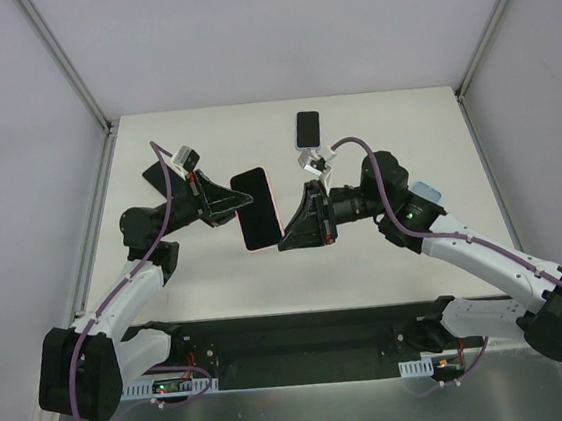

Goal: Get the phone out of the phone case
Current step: Remove the phone case from the phone.

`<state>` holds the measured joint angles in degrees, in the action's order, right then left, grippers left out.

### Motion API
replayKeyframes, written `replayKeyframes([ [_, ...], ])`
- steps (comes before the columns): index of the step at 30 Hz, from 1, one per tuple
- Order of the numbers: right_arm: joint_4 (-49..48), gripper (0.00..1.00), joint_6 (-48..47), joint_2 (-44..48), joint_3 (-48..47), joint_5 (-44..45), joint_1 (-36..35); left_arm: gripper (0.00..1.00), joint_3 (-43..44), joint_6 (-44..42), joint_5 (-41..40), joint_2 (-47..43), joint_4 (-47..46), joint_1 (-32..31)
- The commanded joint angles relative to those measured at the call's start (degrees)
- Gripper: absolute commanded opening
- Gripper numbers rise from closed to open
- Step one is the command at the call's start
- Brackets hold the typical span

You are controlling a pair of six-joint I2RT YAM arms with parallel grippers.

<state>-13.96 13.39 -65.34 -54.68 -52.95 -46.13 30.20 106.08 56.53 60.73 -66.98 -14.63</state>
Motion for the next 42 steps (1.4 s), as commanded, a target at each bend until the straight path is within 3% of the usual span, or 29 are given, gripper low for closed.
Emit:
replayKeyframes([
  [1,-7.5,0.01,-12.2,-0.4,-1.0,6.7,-1.0,0.00,0.0,8.7,-2.1,-1.9,-0.5,-2.2],
  [12,-8.3,0.01,-18.2,-0.2,-0.9,9.4,-1.3,0.00,-0.3,9.8,-2.0,-4.1,2.9,-2.3],
  [19,-9.2,0.01,-14.5,-1.9,-2.2,11.5,-1.4,0.00,-0.7,8.4,-2.5,-5.0,4.5,-2.4],
  [22,-4.4,0.02,-13.6,-1.8,-3.4,14.8,-1.4,0.00,0.4,6.7,-2.1,-4.8,4.9,-2.3],
  [24,1.6,0.24,-12.0,-1.4,-4.3,15.9,-1.4,0.00,1.6,5.5,-2.1,-4.1,5.4,-2.3],
  [26,6.5,0.37,-10.8,0.2,-3.7,19.1,-1.4,0.00,2.7,4.7,-1.7,-3.4,4.7,-2.2],
  [29,12.4,0.43,-8.4,4.2,-1.3,26.7,-0.9,0.00,3.9,3.5,-2.1,-2.0,4.1,-2.1],
  [33,18.4,0.45,2.4,11.0,1.0,32.1,2.4,0.00,4.1,0.6,-4.1,-0.4,3.7,-1.8],
  [34,17.2,0.55,5.1,12.5,4.5,32.6,2.3,0.00,3.8,-0.9,-5.0,-0.2,3.6,-1.8],
  [35,12.0,0.99,7.8,14.1,6.5,32.6,2.3,0.00,3.3,-1.8,-6.2,0.4,3.4,-1.7],
  [37,6.5,0.96,17.1,18.2,12.6,35.4,2.0,0.00,2.6,-4.2,-7.5,1.1,3.3,-1.7],
  [39,-1.0,0.98,22.2,20.9,16.0,39.8,0.5,0.00,1.5,-5.4,-9.2,1.8,2.6,-1.7],
  [42,-6.5,0.93,28.0,21.2,19.2,44.2,-2.1,0.00,0.5,-7.0,-11.1,2.7,1.8,-1.7],
])
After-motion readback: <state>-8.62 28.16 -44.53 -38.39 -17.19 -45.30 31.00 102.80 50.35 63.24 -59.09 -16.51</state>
